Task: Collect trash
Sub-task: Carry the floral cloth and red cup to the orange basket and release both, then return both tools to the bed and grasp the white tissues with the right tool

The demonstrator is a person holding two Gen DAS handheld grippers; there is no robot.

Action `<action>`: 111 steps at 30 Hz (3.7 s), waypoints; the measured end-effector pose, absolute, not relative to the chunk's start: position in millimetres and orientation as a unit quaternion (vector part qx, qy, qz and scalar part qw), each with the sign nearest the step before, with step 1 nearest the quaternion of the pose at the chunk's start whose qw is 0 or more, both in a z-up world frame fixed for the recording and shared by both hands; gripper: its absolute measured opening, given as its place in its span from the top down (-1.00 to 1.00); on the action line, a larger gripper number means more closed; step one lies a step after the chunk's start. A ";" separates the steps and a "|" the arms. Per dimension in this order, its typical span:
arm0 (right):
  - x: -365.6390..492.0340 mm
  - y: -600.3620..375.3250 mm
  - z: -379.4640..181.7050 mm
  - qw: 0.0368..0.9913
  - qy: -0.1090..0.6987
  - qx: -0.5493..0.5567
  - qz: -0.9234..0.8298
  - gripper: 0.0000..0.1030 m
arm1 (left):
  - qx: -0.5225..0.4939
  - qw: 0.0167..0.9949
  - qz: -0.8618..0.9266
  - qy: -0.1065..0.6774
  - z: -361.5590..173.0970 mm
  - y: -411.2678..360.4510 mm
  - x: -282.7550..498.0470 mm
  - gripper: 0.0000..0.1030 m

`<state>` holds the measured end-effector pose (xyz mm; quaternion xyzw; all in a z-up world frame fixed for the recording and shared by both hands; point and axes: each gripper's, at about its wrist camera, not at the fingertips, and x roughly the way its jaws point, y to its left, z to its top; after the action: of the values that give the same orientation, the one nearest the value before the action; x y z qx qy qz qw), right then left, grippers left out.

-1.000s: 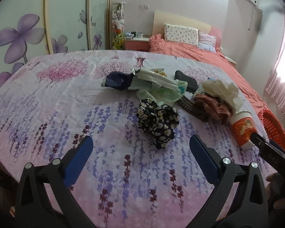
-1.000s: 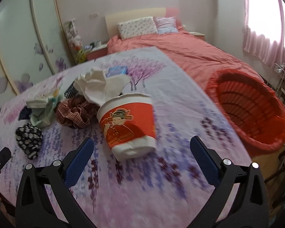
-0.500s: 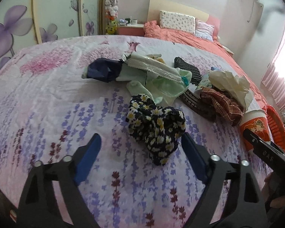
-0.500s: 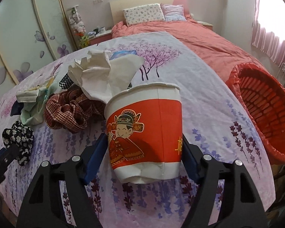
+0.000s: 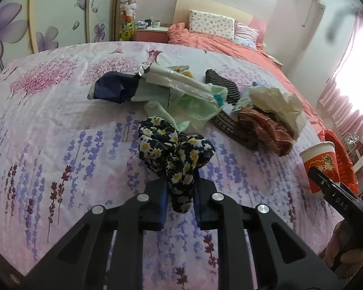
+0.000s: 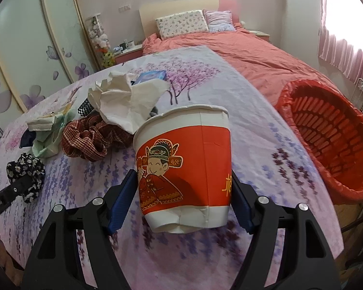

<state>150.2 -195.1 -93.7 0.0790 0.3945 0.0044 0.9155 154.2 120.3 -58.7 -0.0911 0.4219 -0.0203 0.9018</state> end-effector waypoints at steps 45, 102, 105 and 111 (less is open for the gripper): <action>116.9 -425.9 -65.3 0.930 0.261 0.199 -0.166 -0.40 | 0.040 0.838 -0.379 0.391 -31.3 -272.5 226.7 0.62; 214.6 -128.1 -76.2 0.919 0.377 0.085 0.077 0.53 | -0.049 0.917 0.056 0.392 -37.8 186.4 218.9 -0.43; 207.4 -131.7 -68.9 0.927 0.360 0.080 0.072 0.65 | -0.061 0.916 0.049 0.393 -39.0 185.8 220.6 -0.43; 195.6 -141.3 -53.3 0.941 0.328 0.067 0.054 0.68 | -0.060 0.924 0.023 0.377 -25.4 163.6 225.5 -0.43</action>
<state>195.6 -141.3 -53.3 0.0666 0.3280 0.0540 0.9408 225.5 163.6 -25.4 -0.0600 0.3770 0.0228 0.9240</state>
